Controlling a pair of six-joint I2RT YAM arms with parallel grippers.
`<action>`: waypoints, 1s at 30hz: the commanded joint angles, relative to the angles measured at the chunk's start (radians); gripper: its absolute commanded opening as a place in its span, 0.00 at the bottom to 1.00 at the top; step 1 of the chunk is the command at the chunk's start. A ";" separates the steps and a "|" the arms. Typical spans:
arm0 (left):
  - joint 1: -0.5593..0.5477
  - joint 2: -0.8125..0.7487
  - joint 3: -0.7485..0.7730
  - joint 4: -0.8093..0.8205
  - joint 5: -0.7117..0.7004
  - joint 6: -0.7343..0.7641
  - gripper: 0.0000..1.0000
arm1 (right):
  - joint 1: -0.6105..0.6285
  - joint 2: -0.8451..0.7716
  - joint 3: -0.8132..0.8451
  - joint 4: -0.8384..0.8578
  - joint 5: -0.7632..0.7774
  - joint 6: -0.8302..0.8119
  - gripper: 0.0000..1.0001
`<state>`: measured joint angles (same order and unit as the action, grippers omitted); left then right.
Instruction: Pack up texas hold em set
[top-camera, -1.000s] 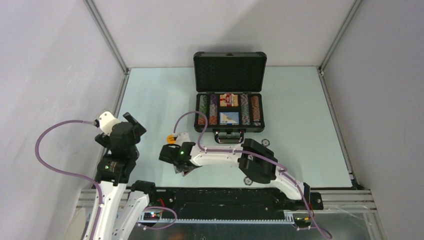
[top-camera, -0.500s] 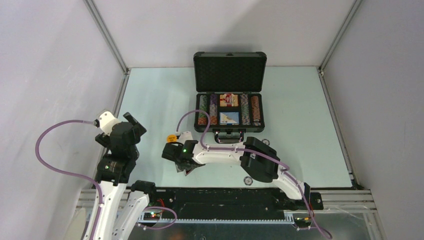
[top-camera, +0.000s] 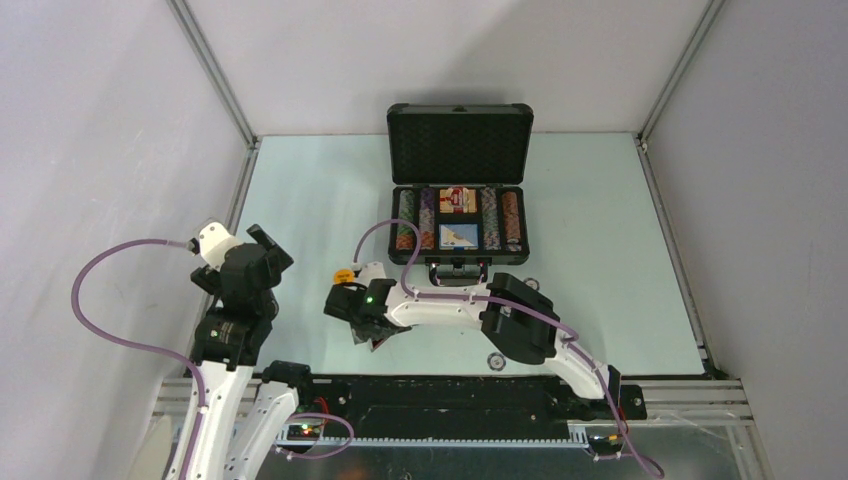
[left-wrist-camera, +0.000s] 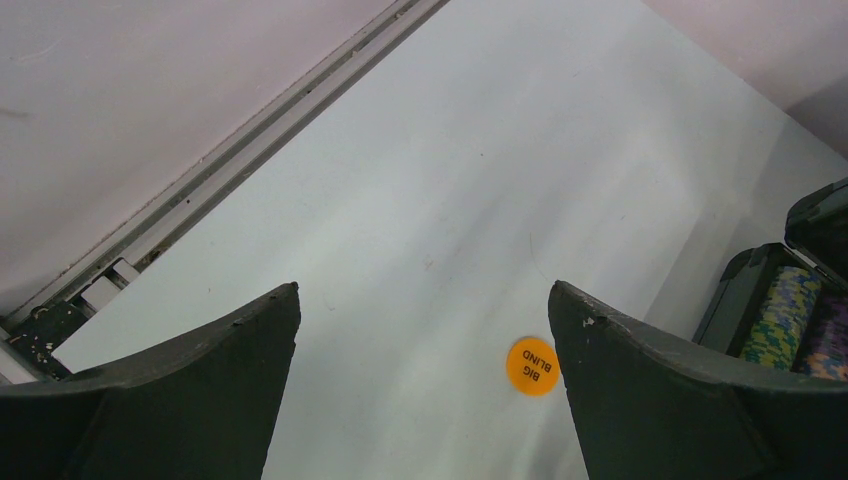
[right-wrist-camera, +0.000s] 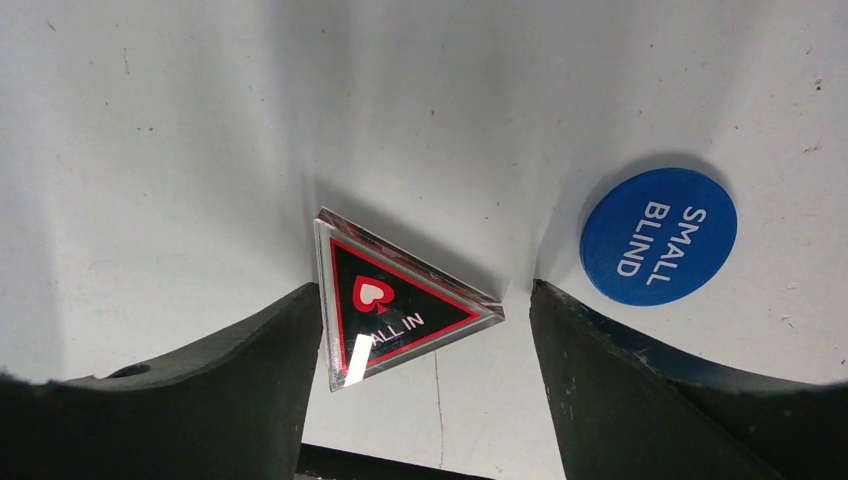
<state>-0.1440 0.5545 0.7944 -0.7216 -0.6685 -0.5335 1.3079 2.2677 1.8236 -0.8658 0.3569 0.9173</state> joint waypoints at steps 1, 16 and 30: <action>-0.005 0.002 0.042 0.005 0.004 0.000 0.98 | 0.003 0.088 -0.054 -0.143 -0.015 0.001 0.80; -0.005 0.005 0.042 0.007 0.007 0.001 0.98 | 0.004 0.072 -0.051 -0.142 -0.028 -0.006 0.58; -0.005 0.007 0.042 0.005 0.009 0.000 0.98 | -0.004 -0.001 -0.058 -0.119 0.039 -0.050 0.57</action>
<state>-0.1440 0.5564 0.7944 -0.7216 -0.6579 -0.5335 1.3071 2.2520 1.8084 -0.8700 0.3592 0.9108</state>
